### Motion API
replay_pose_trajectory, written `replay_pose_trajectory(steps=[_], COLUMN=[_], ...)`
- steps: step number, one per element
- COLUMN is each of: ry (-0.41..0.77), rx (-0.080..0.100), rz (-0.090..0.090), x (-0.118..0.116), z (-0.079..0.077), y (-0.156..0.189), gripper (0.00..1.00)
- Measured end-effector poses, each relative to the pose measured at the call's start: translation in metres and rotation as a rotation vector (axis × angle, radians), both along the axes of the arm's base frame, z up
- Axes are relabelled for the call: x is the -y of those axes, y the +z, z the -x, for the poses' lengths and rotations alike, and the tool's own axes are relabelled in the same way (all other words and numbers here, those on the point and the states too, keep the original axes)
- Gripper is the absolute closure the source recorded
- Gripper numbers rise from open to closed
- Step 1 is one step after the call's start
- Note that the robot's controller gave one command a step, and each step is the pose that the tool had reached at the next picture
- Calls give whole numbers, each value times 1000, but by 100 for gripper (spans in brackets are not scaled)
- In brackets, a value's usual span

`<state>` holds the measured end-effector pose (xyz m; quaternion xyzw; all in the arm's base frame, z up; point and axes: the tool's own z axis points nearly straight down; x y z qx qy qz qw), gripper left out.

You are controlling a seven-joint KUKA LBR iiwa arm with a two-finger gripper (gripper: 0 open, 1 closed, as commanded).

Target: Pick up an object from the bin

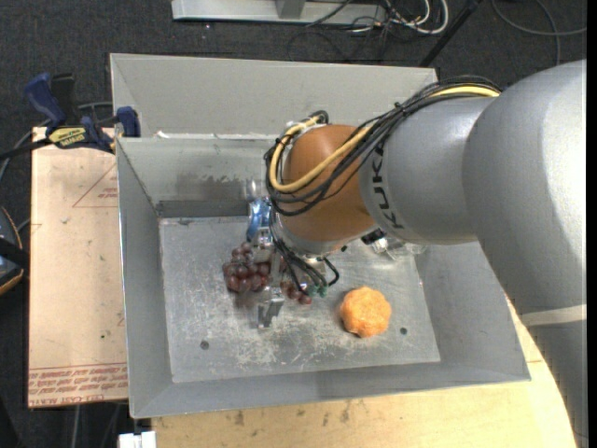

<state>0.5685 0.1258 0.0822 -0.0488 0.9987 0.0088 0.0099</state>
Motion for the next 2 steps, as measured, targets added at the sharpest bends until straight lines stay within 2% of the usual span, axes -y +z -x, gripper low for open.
replay_pose_trajectory(steps=[1,2], ry=[76,79], rx=[26,26], rz=[1,1], x=[2,2], z=[-10,-10], y=[3,3], gripper=[100,100])
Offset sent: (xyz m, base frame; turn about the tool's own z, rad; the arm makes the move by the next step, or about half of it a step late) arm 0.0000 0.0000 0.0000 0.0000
